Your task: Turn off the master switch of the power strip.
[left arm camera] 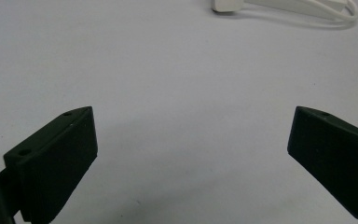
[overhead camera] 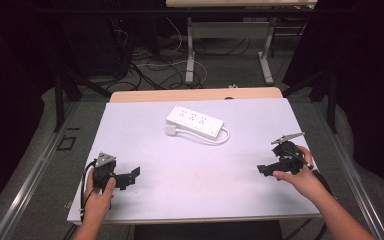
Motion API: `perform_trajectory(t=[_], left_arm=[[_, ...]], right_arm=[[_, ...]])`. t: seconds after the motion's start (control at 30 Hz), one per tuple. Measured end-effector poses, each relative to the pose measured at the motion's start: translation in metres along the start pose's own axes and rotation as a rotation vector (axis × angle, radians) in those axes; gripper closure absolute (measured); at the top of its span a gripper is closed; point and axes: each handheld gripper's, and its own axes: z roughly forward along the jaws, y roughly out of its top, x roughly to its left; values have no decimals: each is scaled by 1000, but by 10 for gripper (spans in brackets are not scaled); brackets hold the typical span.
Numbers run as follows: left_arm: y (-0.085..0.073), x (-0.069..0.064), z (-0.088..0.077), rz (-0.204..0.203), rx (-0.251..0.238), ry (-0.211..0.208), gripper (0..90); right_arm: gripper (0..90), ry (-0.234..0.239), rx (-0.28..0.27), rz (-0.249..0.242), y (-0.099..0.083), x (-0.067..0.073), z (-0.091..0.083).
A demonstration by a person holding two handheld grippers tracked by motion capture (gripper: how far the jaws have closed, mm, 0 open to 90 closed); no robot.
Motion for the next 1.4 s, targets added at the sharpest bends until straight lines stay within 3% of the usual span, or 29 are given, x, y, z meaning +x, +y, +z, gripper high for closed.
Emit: perform_trajectory(t=[0.37,0.9,1.4], left_arm=[[-1,-1,3,7,11,-11,14],[-1,-1,3,4,11,-13,15],[-2,-1,4,-1,11,-19,16]], right_arm=[[10,4,9,-9,19,4,-4],[24,-21,35,-19,61,-4,-3],[27,-18,62,-33,91,3,-1]])
